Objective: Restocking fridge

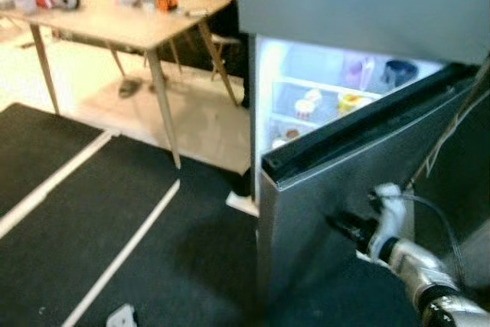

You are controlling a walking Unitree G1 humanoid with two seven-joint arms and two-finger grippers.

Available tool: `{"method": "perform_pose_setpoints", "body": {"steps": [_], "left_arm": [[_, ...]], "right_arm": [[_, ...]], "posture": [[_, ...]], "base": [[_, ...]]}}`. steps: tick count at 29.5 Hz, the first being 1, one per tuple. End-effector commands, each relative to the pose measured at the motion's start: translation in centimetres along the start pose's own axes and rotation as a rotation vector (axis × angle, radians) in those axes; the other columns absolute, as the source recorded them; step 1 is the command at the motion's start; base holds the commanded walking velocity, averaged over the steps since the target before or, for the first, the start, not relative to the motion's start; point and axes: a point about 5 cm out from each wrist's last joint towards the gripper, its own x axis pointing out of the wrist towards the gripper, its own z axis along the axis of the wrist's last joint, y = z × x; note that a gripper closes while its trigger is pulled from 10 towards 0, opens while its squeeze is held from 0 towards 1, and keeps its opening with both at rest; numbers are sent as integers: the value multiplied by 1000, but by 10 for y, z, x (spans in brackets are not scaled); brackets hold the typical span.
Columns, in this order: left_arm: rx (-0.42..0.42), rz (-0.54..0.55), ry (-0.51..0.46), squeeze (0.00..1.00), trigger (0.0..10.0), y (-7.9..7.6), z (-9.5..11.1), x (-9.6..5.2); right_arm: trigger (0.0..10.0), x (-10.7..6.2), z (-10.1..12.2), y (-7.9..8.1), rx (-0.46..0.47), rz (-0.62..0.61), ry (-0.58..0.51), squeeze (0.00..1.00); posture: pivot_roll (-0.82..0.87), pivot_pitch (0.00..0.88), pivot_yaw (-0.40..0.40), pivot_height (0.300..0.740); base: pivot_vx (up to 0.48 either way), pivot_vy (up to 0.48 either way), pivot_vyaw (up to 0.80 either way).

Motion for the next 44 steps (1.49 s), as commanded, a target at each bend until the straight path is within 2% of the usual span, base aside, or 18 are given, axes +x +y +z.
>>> {"method": "perform_pose_setpoints", "body": {"steps": [1,5,7,9,11,12,15,18,19,20,23,24,25,29,31,34,38,44], "left_arm": [[2,5,15,0,10000,1,-4,-1],[5,3,17,0,10000,1,-4,-1],[7,2,17,0,10000,0,-4,-1],[7,2,17,0,10000,0,-4,-1],[7,2,17,0,10000,-1,-4,0],[5,8,19,0,10000,-1,-5,0],[20,49,59,0,10000,1,-9,-1],[20,49,59,0,10000,1,-9,-1],[22,57,65,0,10000,2,-9,-1],[22,57,65,0,10000,2,-9,-1],[40,58,69,0,10000,3,-9,-1],[40,55,70,0,10000,3,-9,-1],[40,55,70,0,10000,3,-9,-1],[52,45,68,0,10000,2,-6,0],[52,45,68,0,10000,2,-6,0],[57,46,68,0,10000,3,-5,0],[65,40,71,0,10000,2,-5,0],[81,30,68,0,10000,0,-1,1]], "right_arm": [[10000,5,9,4,-48,35,-13,0],[10000,17,24,12,-92,67,-57,0],[10000,22,37,14,-124,30,-101,0],[10000,22,37,14,-124,30,-101,0],[10000,22,40,6,-151,-112,-84,0],[10000,18,36,-1,-139,-196,-55,0],[10000,-2,-3,-19,-134,-372,133,0],[10000,-2,-3,-19,-134,-372,133,0],[10000,-11,-18,-23,-123,-417,191,0],[10000,-11,-18,-23,-123,-417,191,0],[10000,-40,-69,-28,-47,-534,345,0],[10000,-47,-81,-28,-33,-551,379,0],[10000,-47,-81,-28,-33,-551,379,0],[10000,-76,-137,-16,36,-602,545,0],[10000,-76,-137,-16,36,-602,545,0],[10000,-92,-167,-4,28,-586,678,0],[10000,-99,-180,2,-14,-555,765,0],[10000,-78,-162,0,-6,-581,692,0]], "posture": [[-53,0,12,740],[-47,0,9,740],[-44,0,5,740],[-44,0,5,740],[-43,0,5,740],[-41,0,2,740],[-42,0,0,740],[-42,0,0,740],[-42,0,0,740],[-42,0,0,740],[-40,0,7,740],[-40,0,7,740],[-40,0,7,740],[-44,0,17,740],[-44,0,17,740],[-38,0,17,740],[-38,0,20,740],[-41,0,21,740]], "base": [[0,0,744],[0,0,748],[0,0,747],[0,0,750],[0,0,372],[0,0,0],[0,0,0],[0,0,0],[0,0,0],[0,0,0],[105,0,0],[315,0,0],[315,0,0],[402,0,0],[480,0,0],[480,0,0],[480,0,0],[480,0,-252]]}}
